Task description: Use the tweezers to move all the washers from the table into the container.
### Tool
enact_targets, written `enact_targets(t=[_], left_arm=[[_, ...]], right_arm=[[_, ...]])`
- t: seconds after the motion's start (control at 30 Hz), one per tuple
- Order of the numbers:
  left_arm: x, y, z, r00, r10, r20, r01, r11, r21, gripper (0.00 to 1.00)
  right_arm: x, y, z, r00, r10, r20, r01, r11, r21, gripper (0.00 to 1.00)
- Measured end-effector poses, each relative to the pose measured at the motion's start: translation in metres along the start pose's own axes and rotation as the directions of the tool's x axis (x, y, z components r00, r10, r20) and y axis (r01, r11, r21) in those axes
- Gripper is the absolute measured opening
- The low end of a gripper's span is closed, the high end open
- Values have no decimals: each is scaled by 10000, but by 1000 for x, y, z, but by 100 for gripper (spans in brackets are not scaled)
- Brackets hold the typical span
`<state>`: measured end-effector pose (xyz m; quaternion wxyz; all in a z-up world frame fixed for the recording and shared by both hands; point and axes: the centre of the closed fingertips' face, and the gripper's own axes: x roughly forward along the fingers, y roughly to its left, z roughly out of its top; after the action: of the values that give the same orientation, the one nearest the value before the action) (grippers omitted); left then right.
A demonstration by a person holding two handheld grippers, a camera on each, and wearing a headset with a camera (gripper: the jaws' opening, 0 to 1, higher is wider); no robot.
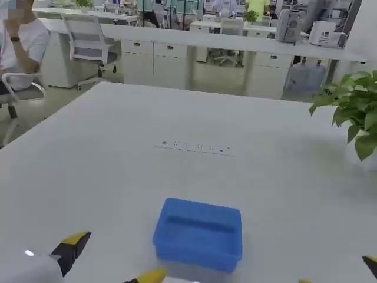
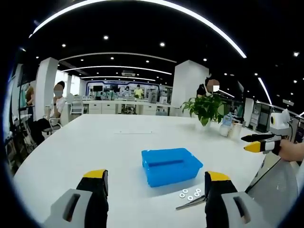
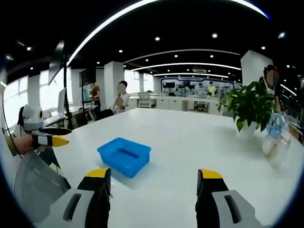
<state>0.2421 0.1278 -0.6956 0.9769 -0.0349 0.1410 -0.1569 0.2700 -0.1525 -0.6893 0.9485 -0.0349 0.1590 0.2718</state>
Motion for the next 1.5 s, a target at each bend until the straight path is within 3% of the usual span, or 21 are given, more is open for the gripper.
enact_targets(t=[0.67,0.73,0.83,0.93,1.0,1.17,1.2,1.27,1.3,1.4,1.43,1.5], left_arm=[[-2,2,3,9998,75,157,-74,10000,-47,84],[-2,0,7,9998,-73,204,74,10000,-63,80],[2,-7,3,9987,-496,-115,497,9987,117,76],[2,-13,0,9959,-794,-424,811,9959,406,71],[3,-16,0,9936,-998,-522,1021,9939,414,67],[6,-18,-3,9866,-1382,-864,1403,9899,191,56],[7,-19,-4,9837,-1514,-974,1547,9876,270,53],[9,-18,-8,9764,-1689,-1348,1798,9810,729,45],[10,-18,-9,9736,-1755,-1457,1890,9783,845,43],[15,-18,-13,9615,-2063,-1816,2262,9693,963,36],[16,-19,-18,9505,-2261,-2132,2497,9641,907,35],[19,-18,-26,9353,-2424,-2579,2758,9558,1017,32]], right_arm=[[1,1,-1,9999,109,-92,-109,9999,-19,71],[1,3,-4,9991,209,-372,-217,9995,-217,69],[5,15,-15,9893,732,-1266,-860,9914,-987,61],[10,27,-16,9813,1241,-1475,-1436,9811,-1299,52],[15,42,-14,9691,1982,-1471,-2159,9695,-1159,43],[29,67,-16,9378,2893,-1919,-3182,9374,-1418,29],[32,76,-21,9203,3185,-2272,-3557,9230,-1470,27],[36,84,-28,9015,3414,-2661,-3915,9053,-1650,25],[39,89,-35,8855,3508,-3048,-4152,8918,-1796,25],[46,99,-50,8533,3623,-3749,-4536,8705,-1910,24],[49,103,-55,8382,3740,-3969,-4727,8612,-1869,25],[54,106,-64,8202,3770,-4302,-4852,8568,-1744,25]])
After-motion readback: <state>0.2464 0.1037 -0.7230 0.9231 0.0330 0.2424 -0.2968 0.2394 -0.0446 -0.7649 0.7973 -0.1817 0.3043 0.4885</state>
